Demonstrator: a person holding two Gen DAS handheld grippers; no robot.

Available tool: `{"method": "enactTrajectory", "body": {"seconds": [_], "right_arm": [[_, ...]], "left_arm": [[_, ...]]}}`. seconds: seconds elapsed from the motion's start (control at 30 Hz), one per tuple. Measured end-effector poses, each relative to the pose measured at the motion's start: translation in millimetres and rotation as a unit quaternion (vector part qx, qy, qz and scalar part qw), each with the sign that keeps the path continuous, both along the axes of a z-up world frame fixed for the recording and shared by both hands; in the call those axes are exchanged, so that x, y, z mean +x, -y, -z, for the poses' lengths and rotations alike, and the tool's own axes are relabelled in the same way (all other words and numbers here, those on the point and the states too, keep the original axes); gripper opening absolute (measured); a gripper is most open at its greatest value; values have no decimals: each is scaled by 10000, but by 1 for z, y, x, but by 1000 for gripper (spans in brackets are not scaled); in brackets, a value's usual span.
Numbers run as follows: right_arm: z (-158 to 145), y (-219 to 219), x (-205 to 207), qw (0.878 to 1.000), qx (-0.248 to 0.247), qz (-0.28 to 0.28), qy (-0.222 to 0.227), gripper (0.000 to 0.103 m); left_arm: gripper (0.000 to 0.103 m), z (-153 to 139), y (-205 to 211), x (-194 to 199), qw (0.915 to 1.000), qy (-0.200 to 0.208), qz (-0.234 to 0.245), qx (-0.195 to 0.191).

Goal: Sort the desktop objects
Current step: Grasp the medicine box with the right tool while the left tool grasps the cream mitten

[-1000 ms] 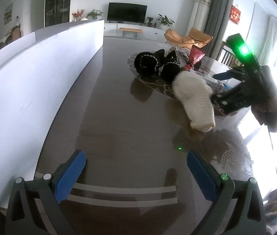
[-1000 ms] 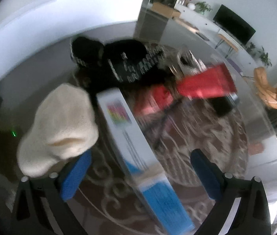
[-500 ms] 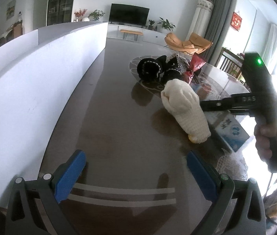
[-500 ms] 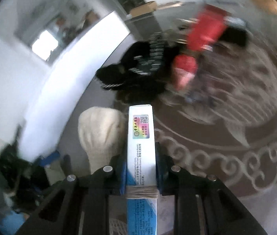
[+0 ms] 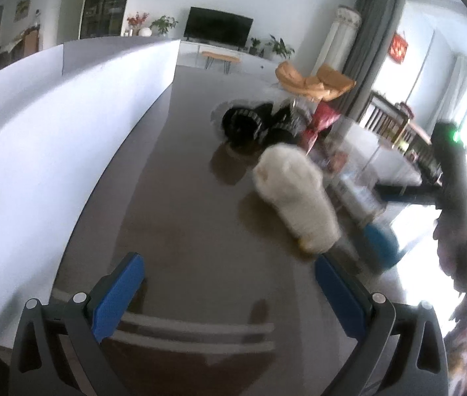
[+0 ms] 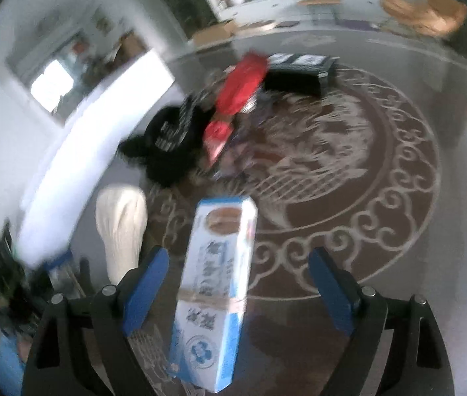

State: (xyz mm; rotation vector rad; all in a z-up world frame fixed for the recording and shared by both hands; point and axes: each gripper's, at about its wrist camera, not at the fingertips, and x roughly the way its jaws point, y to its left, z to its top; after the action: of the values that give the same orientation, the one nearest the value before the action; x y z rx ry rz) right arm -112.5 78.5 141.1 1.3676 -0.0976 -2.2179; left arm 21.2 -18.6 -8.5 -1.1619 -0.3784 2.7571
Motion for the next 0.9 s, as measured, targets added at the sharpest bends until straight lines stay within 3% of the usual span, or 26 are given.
{"method": "enactTrajectory", "body": {"seconds": [0.1,0.2,0.3,0.43,0.47,0.57,0.63,0.73,0.9], "right_arm": [[10,27,10,9978,532,-373,-132,87],[13,43,20,9928,1009,-537,-368,87],[17,50,27,9864,1379,-694,-556,87],[22,50,28,9844,1453,-772,-616,87],[22,51,26,9857,1395,-752,-580,87],[22,60,15,9883,1258,-648,-569,81],[19,65,11,9833,1587,-556,-698,42],[15,62,8,9854,1568,-513,-416,41],[-10,52,14,9906,1243,-370,-443,41]], "left_arm": [[103,-15,-14,-21,9999,5,-19,134],[103,-23,-34,-47,9999,5,-88,-78],[103,-13,-54,-83,9988,352,-189,-271],[103,15,-84,-120,9889,1016,-17,-1086],[97,15,-90,-121,9864,926,46,-1355],[51,9,-91,-116,9872,615,360,-1424],[48,5,-81,-107,9874,574,393,-1424],[47,-7,-63,-84,9903,383,318,-1296],[47,-47,-35,-48,9963,-75,139,-841]]}}
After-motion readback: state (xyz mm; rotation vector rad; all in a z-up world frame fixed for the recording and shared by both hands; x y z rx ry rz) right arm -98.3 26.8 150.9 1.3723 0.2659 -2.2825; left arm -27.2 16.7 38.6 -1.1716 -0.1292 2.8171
